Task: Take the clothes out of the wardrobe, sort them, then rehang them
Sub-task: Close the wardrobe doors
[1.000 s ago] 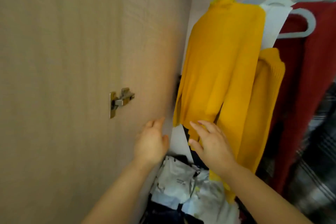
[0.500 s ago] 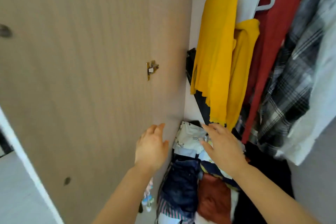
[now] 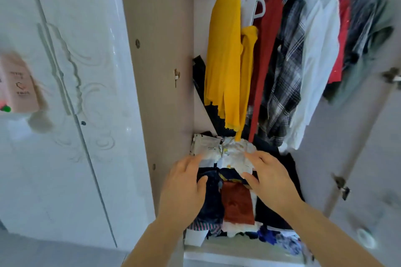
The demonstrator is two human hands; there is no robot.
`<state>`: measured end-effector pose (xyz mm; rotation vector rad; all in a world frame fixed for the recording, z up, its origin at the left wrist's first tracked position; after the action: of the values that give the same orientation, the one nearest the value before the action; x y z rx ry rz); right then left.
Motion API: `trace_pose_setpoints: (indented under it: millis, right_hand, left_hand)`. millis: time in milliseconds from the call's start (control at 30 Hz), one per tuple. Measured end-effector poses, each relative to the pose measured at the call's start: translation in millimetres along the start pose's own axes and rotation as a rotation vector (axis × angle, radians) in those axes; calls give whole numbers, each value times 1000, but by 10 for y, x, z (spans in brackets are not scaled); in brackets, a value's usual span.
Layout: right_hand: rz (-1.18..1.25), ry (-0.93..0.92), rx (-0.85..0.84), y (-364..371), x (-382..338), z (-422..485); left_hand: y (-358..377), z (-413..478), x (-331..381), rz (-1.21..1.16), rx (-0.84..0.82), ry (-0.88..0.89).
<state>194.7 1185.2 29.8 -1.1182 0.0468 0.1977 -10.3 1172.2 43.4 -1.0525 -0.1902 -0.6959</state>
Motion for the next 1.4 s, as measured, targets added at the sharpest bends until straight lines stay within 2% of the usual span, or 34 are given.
trace_pose_setpoints:
  millis: [67, 167, 233, 300, 400, 467, 633, 767, 967, 1167, 1300, 1400]
  right_hand:
    - [-28, -23, 47, -158, -92, -109]
    - [-68, -79, 158, -429, -222, -213]
    - [-75, -100, 200, -602, -300, -283]
    - [-82, -114, 237, -765, -360, -360]
    - [-96, -147, 274, -1001, -433, -491]
    - [-87, -166, 287, -1132, -443, -570]
    - [-70, -181, 306, -1400, -404, -688]
    - [-74, -190, 367, -1595, -428, -681]
    - [-62, -256, 460, -1992, -751, -406]
    - [-67, -323, 529, -2314, -1226, 113]
    - [-297, -376, 687, -2357, -1380, 531]
    - [-464, -333, 626, -2304, -1290, 829]
  left_hand:
    - [-275, -129, 107, -33, 144, 128]
    - [-765, -245, 199, -91, 452, 274]
    - [-1041, -255, 198, -107, 616, 272]
    - [-1248, -176, 175, -143, 691, 162]
    - [-1324, 11, 193, -226, 556, -3]
    - [-1272, 71, 227, -189, 480, -27]
    - [-1327, 68, 230, -254, 475, -98]
    - [-1391, 66, 298, -187, 435, -90]
    - [-1254, 74, 478, -205, 374, 63]
    - [-973, 305, 599, -274, 273, 341]
    - [-745, 625, 629, -208, 183, 509]
    - [-586, 887, 624, -175, 181, 557]
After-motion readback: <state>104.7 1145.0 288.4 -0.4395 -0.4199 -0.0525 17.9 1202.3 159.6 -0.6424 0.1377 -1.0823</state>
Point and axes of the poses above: each hand's wrist, its own z-axis towards the middle knuckle, its own y-axis out of the palm, x = y × z, the point moved 4 cm from there along z, towards the middle knuckle, and after that the axes turned 2 degrees about -z, right-handed, at the moved point
